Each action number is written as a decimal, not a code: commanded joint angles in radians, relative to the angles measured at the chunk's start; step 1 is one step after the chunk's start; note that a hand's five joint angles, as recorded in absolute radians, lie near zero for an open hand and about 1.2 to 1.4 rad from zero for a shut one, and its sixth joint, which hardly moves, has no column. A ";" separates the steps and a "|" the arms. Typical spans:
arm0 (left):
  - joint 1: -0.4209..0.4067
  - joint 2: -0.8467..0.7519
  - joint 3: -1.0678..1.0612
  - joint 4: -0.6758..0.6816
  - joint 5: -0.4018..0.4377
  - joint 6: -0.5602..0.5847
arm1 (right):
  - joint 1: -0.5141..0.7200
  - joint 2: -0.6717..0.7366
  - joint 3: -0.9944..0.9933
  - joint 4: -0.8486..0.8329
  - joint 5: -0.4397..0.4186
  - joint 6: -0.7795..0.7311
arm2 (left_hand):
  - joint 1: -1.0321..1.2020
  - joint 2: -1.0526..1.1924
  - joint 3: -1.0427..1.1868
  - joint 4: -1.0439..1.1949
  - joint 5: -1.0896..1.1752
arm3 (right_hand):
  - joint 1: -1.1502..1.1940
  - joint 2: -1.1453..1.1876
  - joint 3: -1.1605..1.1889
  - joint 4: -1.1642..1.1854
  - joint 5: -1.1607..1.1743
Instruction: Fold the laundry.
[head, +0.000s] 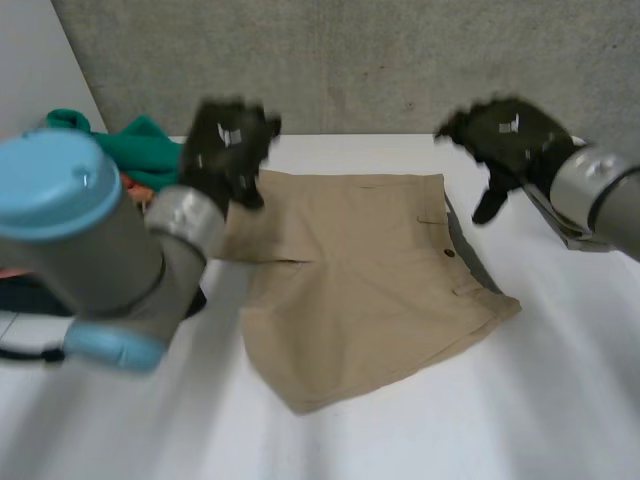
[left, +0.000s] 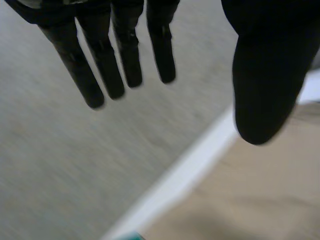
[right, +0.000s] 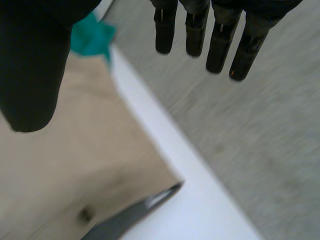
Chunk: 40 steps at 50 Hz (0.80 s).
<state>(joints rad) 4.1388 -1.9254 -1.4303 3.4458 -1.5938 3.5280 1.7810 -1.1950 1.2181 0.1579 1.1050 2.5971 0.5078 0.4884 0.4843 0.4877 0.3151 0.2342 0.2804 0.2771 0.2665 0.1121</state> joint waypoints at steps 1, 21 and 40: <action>-0.111 0.109 -0.298 -0.195 -0.008 -0.167 | -0.078 0.014 0.190 0.147 -0.023 -0.406 | 0.545 0.564 0.568 0.565 0.563 | 0.265 0.219 0.222 0.232 0.212; -0.138 -0.032 -0.368 -0.225 -0.017 -0.330 | -0.166 0.190 0.348 -0.083 -0.120 -0.488 | 0.040 0.060 0.064 0.061 0.059 | 0.640 0.594 0.597 0.608 0.588; -0.126 -0.155 -0.283 -0.048 -0.112 -0.213 | -0.164 0.195 0.385 -0.116 -0.113 -0.413 | 0.398 0.417 0.421 0.418 0.416 | 1.162 1.116 1.119 1.130 1.110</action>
<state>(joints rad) 4.0134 -2.0091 -1.7566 3.3768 -1.7050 3.2475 1.6163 -0.9974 1.5851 0.0409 0.9830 2.1846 0.5432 0.6349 0.6285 0.6323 0.4572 0.8794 1.1759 1.1850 1.1859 0.9791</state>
